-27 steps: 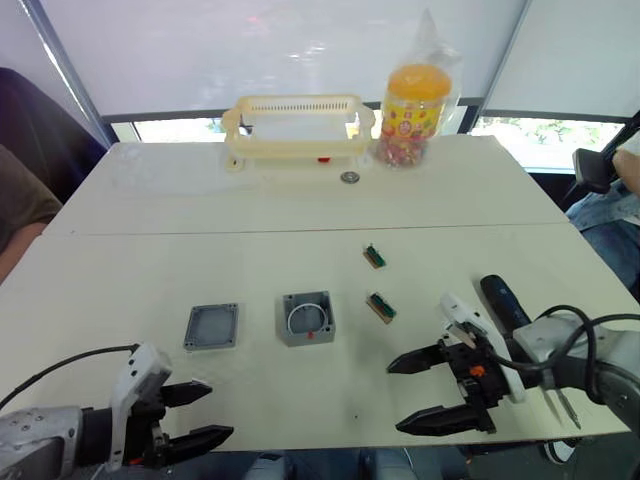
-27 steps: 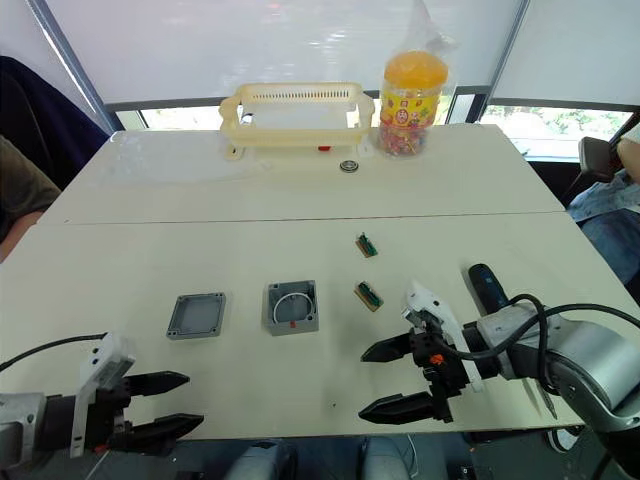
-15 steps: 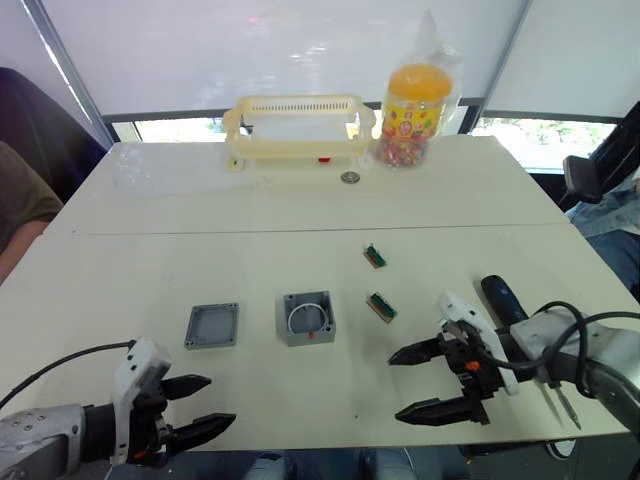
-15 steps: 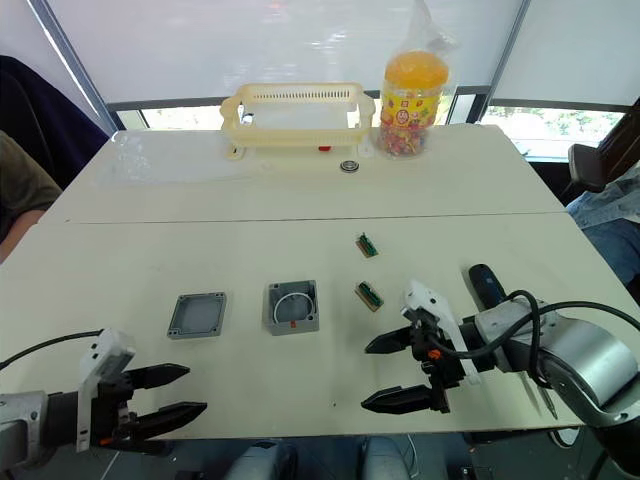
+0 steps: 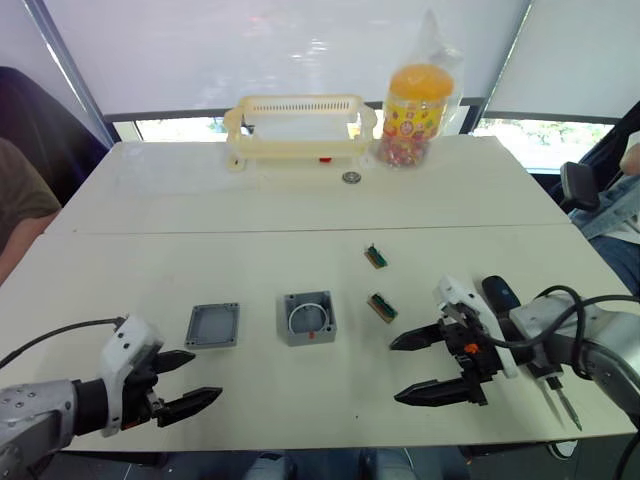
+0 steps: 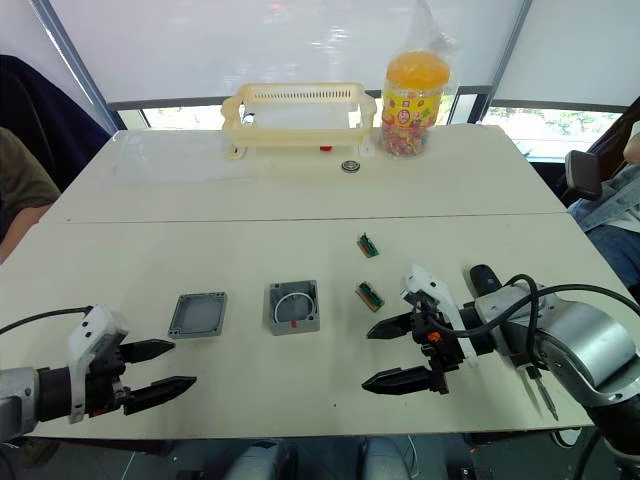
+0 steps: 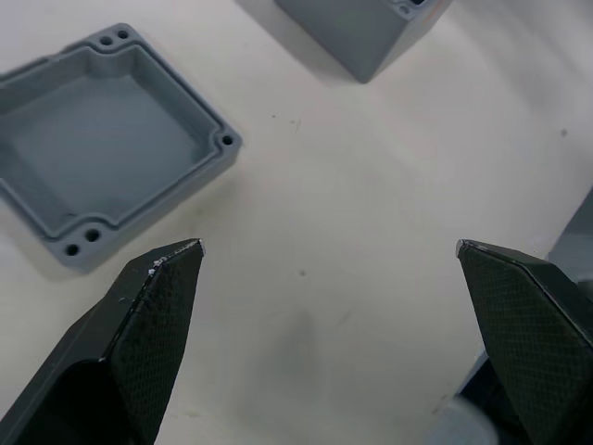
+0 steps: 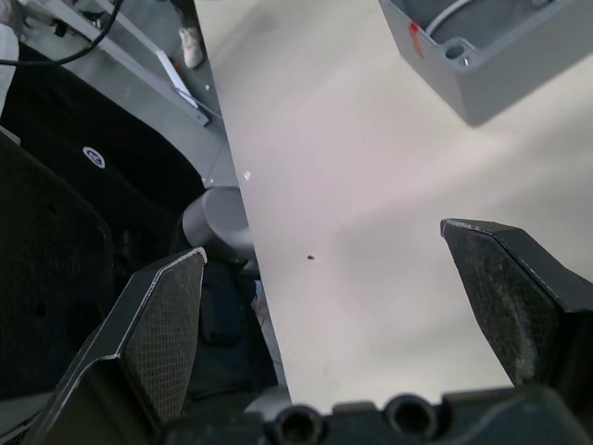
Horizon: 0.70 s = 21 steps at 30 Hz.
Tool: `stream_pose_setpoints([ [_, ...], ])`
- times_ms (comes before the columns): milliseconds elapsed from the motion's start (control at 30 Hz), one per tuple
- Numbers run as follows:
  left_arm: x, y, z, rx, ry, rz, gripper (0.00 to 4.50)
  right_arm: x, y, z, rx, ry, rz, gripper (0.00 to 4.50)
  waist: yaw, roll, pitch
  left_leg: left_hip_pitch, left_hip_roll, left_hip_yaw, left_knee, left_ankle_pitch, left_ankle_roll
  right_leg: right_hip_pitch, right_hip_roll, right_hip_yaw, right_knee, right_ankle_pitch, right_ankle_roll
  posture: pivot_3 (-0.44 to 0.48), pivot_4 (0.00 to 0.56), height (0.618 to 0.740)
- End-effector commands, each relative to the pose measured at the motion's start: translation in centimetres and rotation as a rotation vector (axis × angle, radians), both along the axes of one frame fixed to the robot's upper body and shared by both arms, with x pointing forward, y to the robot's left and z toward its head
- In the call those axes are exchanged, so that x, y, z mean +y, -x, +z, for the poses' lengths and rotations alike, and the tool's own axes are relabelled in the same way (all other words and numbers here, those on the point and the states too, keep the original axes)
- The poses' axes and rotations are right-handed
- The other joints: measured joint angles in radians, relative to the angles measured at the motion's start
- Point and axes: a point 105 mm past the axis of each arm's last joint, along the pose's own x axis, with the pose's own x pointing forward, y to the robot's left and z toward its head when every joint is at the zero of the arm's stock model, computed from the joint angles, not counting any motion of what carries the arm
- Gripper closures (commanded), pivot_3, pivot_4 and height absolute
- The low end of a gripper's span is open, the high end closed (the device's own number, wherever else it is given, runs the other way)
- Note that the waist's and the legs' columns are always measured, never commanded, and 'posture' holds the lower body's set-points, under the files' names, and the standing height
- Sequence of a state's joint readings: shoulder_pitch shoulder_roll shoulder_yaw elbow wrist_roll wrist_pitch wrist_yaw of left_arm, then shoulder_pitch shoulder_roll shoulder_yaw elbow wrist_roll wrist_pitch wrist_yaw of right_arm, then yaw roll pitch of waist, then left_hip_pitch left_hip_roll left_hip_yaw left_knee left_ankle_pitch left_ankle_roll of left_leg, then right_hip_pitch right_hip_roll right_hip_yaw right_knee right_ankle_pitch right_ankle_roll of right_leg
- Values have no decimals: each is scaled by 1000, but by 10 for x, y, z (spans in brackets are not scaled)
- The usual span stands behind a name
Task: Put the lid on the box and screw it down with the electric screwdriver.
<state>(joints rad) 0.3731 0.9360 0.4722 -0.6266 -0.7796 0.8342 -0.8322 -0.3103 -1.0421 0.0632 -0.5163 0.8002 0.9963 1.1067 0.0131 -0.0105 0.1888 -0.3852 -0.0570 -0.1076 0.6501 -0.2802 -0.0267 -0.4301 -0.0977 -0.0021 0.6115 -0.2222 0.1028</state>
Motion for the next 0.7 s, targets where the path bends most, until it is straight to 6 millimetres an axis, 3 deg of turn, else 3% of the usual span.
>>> stream_pose_setpoints([
  [33, 3, -13, 11, -35, -36, -39, 0, 1, -6, 12, -51, 5, -48, 39, 1, 0, 0, 0, 0, 0, 0, 0, 0, 0, 0, 0, 1, 0, 0, 0, 150, 740],
  [100, -1, -29, 25, -41, -101, -103, 0, 2, -9, 20, -77, 9, -76, 39, 3, 0, 0, 0, 0, 1, 1, 0, 0, 0, 0, 0, 1, 0, 0, 0, 150, 740],
  [233, -42, -53, 68, -125, -155, -364, 0, 13, -8, 32, -146, 1, -60, 39, 1, 0, 0, -3, -1, -1, 3, 0, 0, 0, 1, -2, 2, 0, 0, 0, 150, 740],
  [333, -72, -78, 81, -189, -201, -469, 0, 23, -5, 31, -163, -9, -56, 39, -4, 0, 0, -3, -3, 0, 3, 0, 0, 0, 0, -1, 0, 4, 8, 0, 150, 740],
  [400, -93, -87, 79, -189, -252, -545, 0, 28, -5, 27, -168, -4, -72, 39, -4, -1, 1, -2, -4, 1, 3, 1, 0, 0, 0, -1, 1, 5, 9, 0, 150, 740],
  [567, -122, -83, 61, -136, -319, -716, 0, 32, -5, 24, -194, 16, -137, 39, -22, -1, 1, -4, -4, 1, 2, 1, 0, -2, 0, 0, 2, 5, 9, 0, 150, 740],
  [700, -136, -80, 53, -120, -316, -789, 0, 36, -2, 16, -224, 40, -184, 39, -25, -2, 1, -4, -3, -1, 4, 1, 0, -2, 1, 0, 3, 5, 9, 0, 150, 740],
])
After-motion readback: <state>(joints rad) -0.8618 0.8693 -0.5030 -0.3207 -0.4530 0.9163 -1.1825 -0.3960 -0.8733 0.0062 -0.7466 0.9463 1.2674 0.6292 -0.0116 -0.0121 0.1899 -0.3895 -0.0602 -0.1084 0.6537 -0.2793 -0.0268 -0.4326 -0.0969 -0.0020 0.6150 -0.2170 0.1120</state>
